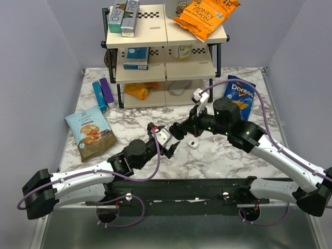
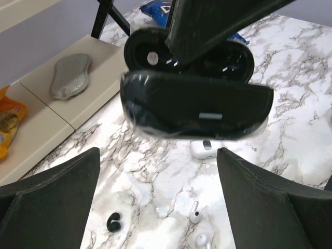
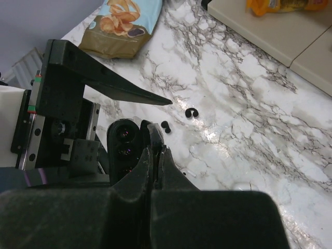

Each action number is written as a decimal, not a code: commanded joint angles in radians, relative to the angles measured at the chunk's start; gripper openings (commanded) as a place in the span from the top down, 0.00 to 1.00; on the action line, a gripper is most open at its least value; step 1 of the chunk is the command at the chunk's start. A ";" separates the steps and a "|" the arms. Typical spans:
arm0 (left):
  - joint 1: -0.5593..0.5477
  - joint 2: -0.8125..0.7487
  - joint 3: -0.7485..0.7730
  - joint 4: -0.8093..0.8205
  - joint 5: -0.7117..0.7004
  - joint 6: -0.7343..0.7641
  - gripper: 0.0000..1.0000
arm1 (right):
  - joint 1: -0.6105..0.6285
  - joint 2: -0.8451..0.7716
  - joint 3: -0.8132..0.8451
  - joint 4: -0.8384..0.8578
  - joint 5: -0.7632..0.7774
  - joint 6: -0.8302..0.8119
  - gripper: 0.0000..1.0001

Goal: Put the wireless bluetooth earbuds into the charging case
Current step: Open the charging case, then pick up the earbud from the center of the board.

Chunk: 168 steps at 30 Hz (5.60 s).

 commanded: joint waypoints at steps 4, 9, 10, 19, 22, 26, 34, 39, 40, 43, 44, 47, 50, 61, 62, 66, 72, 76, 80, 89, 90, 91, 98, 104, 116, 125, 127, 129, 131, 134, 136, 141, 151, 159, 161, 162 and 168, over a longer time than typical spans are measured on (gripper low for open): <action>0.015 -0.160 0.034 -0.122 0.256 -0.065 0.01 | 0.014 -0.069 -0.017 0.040 0.123 -0.096 0.99; 0.139 -0.261 0.034 -0.117 0.342 -0.280 0.01 | 0.036 -0.140 -0.061 0.109 0.144 -0.217 0.99; 0.173 -0.270 0.049 -0.136 0.392 -0.308 0.01 | 0.041 -0.146 -0.055 0.092 0.138 -0.240 0.99; 0.431 -0.042 0.241 -0.208 1.109 -0.410 0.01 | 0.146 -0.181 -0.078 0.106 0.215 -0.377 0.99; 0.431 -0.008 0.262 -0.191 1.130 -0.411 0.01 | 0.176 -0.155 -0.063 0.086 0.267 -0.384 0.99; 0.429 -0.008 0.247 -0.173 1.129 -0.401 0.03 | 0.189 -0.134 -0.057 0.083 0.270 -0.374 0.99; 0.428 0.012 0.209 -0.101 1.137 -0.422 0.20 | 0.196 -0.089 -0.026 0.088 0.250 -0.361 0.99; 0.428 0.013 0.189 -0.075 1.104 -0.417 0.25 | 0.196 -0.077 -0.012 0.091 0.229 -0.351 0.99; 0.428 0.013 0.184 -0.071 1.101 -0.416 0.26 | 0.196 -0.076 -0.011 0.092 0.227 -0.345 0.99; 0.428 0.018 0.184 -0.071 1.086 -0.405 0.27 | 0.197 -0.071 -0.007 0.091 0.197 -0.337 0.99; 0.428 0.021 0.186 -0.071 1.083 -0.404 0.27 | 0.197 -0.069 -0.006 0.091 0.189 -0.334 0.99; 0.428 0.021 0.181 -0.068 1.071 -0.399 0.28 | 0.199 -0.068 -0.004 0.089 0.178 -0.332 0.99; 0.428 0.015 0.174 -0.055 1.054 -0.398 0.30 | 0.199 -0.063 -0.004 0.085 0.164 -0.329 0.99; 0.425 0.016 0.164 -0.039 1.049 -0.388 0.42 | 0.206 -0.045 0.005 0.079 0.135 -0.317 0.99; 0.423 0.018 0.164 -0.042 1.052 -0.387 0.44 | 0.206 -0.045 0.005 0.079 0.135 -0.315 0.99; 0.420 0.006 0.155 -0.047 1.045 -0.384 0.42 | 0.205 -0.051 0.009 0.080 0.132 -0.311 0.99; 0.412 -0.011 0.143 -0.058 1.025 -0.376 0.32 | 0.206 -0.056 0.016 0.079 0.126 -0.308 0.99; 0.408 -0.010 0.141 -0.058 1.017 -0.370 0.33 | 0.206 -0.056 0.019 0.079 0.118 -0.305 0.99; 0.406 -0.007 0.144 -0.048 1.023 -0.370 0.41 | 0.206 -0.056 0.017 0.078 0.114 -0.303 0.99; 0.405 -0.017 0.126 -0.001 1.008 -0.385 0.79 | 0.206 -0.057 0.006 0.078 0.109 -0.295 0.99; 0.402 -0.024 0.118 0.022 0.997 -0.387 0.88 | 0.206 -0.057 0.006 0.079 0.109 -0.294 0.99; 0.399 -0.028 0.112 0.034 0.989 -0.388 0.91 | 0.205 -0.057 0.006 0.080 0.112 -0.288 0.99; 0.360 -0.097 -0.003 0.180 0.845 -0.397 1.00 | 0.206 -0.069 0.008 0.098 0.143 -0.245 0.60; 0.311 -0.122 -0.076 0.284 0.729 -0.390 1.00 | 0.206 -0.089 0.014 0.105 0.192 -0.210 0.37; 0.112 -0.295 -0.343 0.504 0.216 -0.318 1.00 | 0.065 -0.114 -0.265 0.270 0.415 0.042 0.38; 0.038 -0.585 -0.301 0.085 -0.174 -0.281 1.00 | 0.065 0.239 -0.218 0.287 0.140 0.091 0.46; 0.038 -0.638 -0.299 0.015 -0.230 -0.284 1.00 | 0.064 0.283 -0.205 0.319 0.083 0.097 0.46; 0.038 -0.665 -0.300 -0.022 -0.285 -0.287 1.00 | 0.068 0.349 -0.193 0.341 0.031 0.097 0.49; 0.038 -0.694 -0.302 -0.038 -0.304 -0.296 1.00 | 0.085 0.392 -0.193 0.381 -0.003 0.079 0.51; 0.040 -0.723 -0.293 -0.103 -0.377 -0.322 1.00 | 0.119 0.415 -0.181 0.411 -0.038 0.028 0.51; 0.040 -0.743 -0.287 -0.160 -0.443 -0.353 1.00 | 0.128 0.438 -0.161 0.424 -0.069 -0.001 0.51; 0.038 -0.772 -0.293 -0.200 -0.479 -0.374 1.00 | 0.133 0.513 -0.092 0.408 -0.098 -0.032 0.51; 0.038 -0.775 -0.268 -0.254 -0.502 -0.381 1.00 | 0.131 0.682 0.038 0.355 -0.100 -0.075 0.49; 0.038 -0.792 -0.274 -0.277 -0.508 -0.393 1.00 | 0.133 0.740 0.068 0.353 -0.087 -0.067 0.50; 0.038 -0.791 -0.276 -0.277 -0.506 -0.393 1.00 | 0.133 0.756 0.075 0.352 -0.087 -0.067 0.51; 0.038 -0.792 -0.276 -0.277 -0.506 -0.393 1.00 | 0.131 0.760 0.077 0.352 -0.086 -0.067 0.51; 0.038 -0.791 -0.277 -0.285 -0.509 -0.396 1.00 | 0.133 0.790 0.083 0.352 -0.080 -0.070 0.54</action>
